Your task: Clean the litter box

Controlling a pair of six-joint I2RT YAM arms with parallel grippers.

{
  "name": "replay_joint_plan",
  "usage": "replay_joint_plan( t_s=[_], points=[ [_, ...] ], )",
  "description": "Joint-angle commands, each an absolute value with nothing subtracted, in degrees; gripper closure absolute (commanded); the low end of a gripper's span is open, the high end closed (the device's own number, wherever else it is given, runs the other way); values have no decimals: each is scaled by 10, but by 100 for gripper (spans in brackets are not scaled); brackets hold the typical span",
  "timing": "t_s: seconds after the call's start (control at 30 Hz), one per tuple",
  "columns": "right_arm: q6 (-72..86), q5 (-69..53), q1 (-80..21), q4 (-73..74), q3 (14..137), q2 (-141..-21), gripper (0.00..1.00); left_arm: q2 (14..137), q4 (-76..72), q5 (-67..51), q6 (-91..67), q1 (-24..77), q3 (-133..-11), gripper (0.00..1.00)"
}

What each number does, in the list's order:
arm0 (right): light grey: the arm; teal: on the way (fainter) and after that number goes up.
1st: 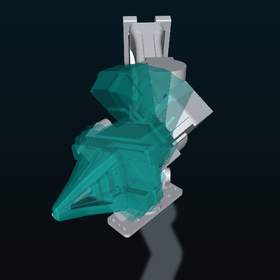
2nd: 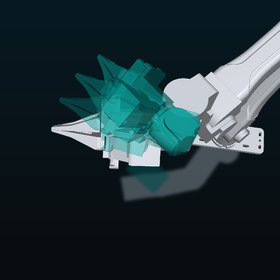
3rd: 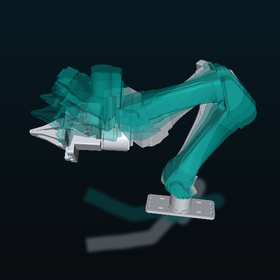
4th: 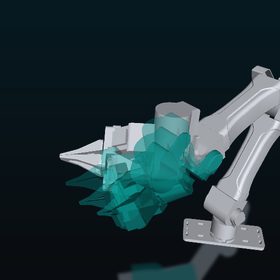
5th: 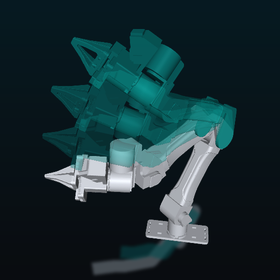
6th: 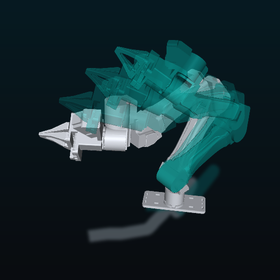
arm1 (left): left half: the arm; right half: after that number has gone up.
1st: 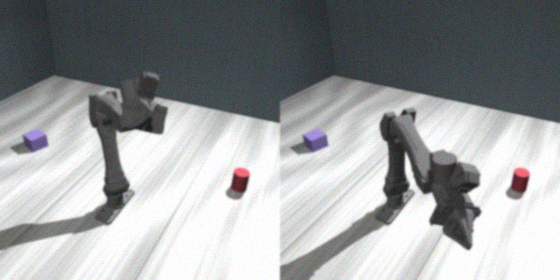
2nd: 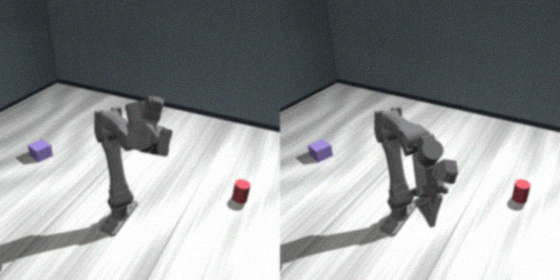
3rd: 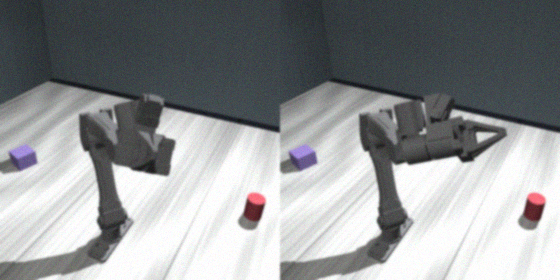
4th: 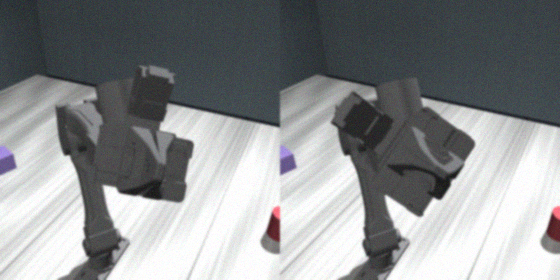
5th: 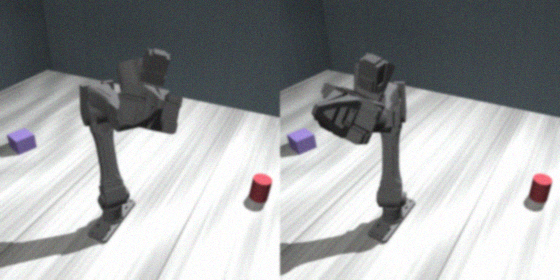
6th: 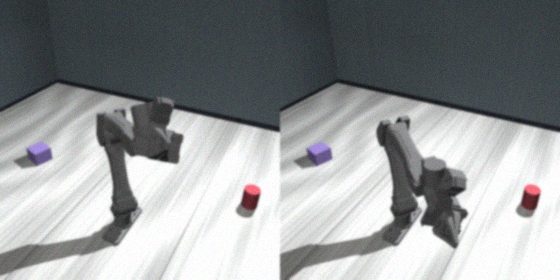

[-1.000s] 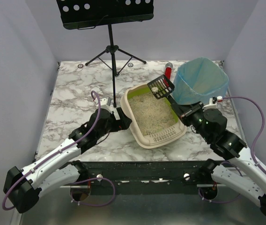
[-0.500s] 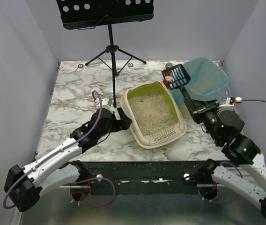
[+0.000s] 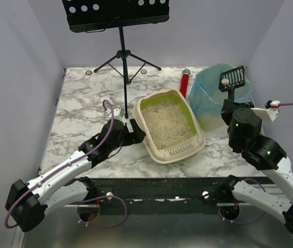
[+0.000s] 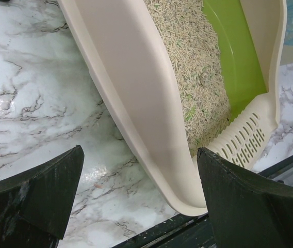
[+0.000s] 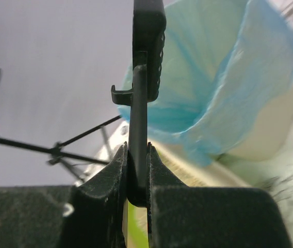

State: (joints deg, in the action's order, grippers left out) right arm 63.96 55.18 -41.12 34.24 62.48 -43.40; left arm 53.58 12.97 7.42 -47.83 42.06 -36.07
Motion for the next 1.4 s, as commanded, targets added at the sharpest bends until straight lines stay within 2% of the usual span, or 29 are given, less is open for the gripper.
replay_joint_plan(
  t_s=[0.0, 0.1, 0.17, 0.33, 0.5, 0.7, 1.0, 1.23, 1.37],
  points=[
    [482, 686, -407, 310, 615, -447, 99, 539, 139, 71, -475, 419, -369, 1],
    [333, 693, -407, 233, 595, -454, 95, 539, 139, 72, -474, 419, -369, 1],
    [172, 656, -407, 164, 570, -460, 98, 541, 140, 74, -474, 420, -369, 1],
    [61, 562, -407, 127, 577, -490, 99, 546, 134, 72, -474, 419, -369, 1],
    [26, 568, -407, 189, 614, -535, 99, 546, 130, 69, -474, 419, -362, 1],
    [36, 597, -407, 276, 654, -593, 99, 548, 123, 66, -475, 419, -360, 1],
    [19, 656, -407, 299, 669, -622, 99, 551, 125, 68, -474, 419, -363, 1],
    [155, 662, -407, 304, 694, -547, 99, 557, 127, 68, -469, 419, -374, 1],
    [254, 545, -407, 313, 684, -457, 99, 565, 132, 73, -468, 419, -385, 1]
  ],
)
